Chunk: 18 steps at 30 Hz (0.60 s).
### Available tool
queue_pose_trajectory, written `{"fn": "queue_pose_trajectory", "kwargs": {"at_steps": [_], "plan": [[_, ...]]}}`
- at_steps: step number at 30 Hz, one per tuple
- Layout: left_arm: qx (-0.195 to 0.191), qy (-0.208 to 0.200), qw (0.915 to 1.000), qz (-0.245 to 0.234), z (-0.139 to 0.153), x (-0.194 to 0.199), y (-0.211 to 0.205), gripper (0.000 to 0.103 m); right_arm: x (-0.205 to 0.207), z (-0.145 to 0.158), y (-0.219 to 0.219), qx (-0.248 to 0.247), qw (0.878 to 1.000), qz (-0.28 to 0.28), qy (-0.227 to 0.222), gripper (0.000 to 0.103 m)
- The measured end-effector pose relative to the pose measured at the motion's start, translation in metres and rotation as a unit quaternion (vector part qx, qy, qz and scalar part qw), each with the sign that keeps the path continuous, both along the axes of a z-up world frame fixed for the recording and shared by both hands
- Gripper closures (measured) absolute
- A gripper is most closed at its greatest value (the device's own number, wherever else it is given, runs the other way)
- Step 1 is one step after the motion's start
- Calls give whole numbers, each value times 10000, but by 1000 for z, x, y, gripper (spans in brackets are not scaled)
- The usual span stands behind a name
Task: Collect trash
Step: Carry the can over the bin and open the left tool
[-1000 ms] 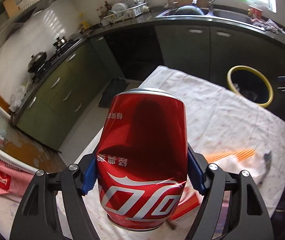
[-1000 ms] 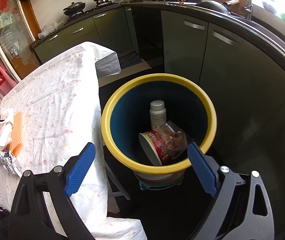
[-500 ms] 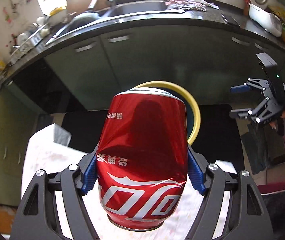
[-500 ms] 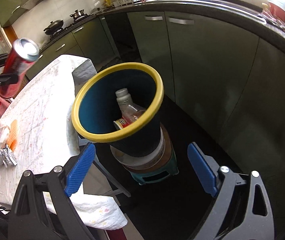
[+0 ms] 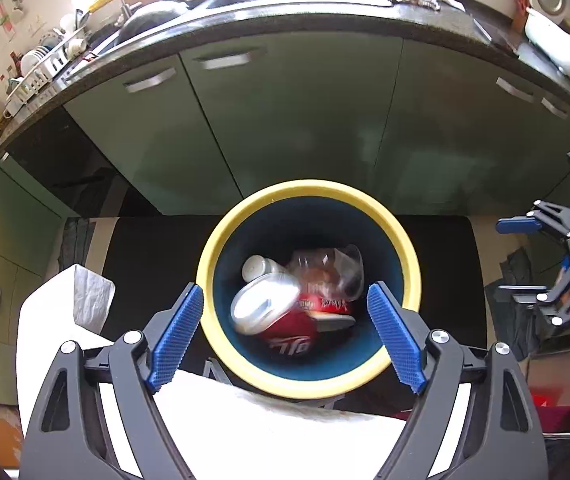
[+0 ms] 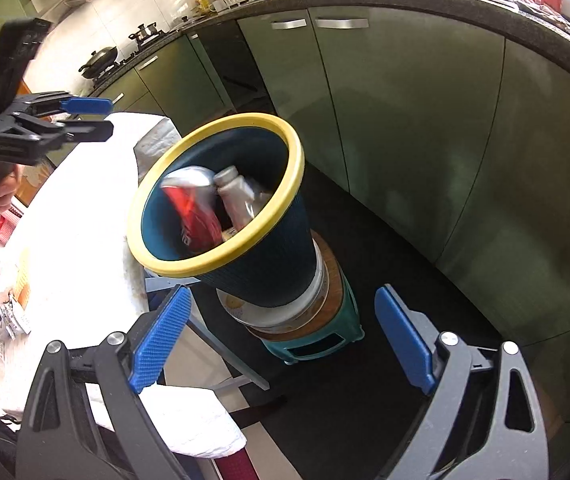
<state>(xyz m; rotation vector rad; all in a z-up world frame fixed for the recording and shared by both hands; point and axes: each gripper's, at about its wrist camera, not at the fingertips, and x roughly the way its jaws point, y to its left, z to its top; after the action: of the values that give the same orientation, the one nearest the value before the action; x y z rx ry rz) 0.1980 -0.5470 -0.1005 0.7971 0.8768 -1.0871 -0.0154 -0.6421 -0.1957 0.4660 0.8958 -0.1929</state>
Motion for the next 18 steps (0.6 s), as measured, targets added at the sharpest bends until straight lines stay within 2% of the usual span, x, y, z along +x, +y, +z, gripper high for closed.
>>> {"fn": "queue_pose_trajectory", "kwargs": {"at_steps": [3, 9, 14, 18], "plan": [[-220, 12, 9997, 77, 27, -3, 29, 15, 2, -4, 2, 54, 10000, 46, 17, 14], [-1220, -23, 9914, 467, 97, -24, 112, 9, 6, -6, 14, 144, 9998, 136, 18, 14], [-2039, -99, 9729, 1085, 134, -29, 207, 6, 14, 0, 33, 89, 9996, 282, 19, 14], [-2460, -514, 9508, 1811, 149, -39, 287, 5, 29, 10, 58, -12, 9983, 582, 28, 14]]}}
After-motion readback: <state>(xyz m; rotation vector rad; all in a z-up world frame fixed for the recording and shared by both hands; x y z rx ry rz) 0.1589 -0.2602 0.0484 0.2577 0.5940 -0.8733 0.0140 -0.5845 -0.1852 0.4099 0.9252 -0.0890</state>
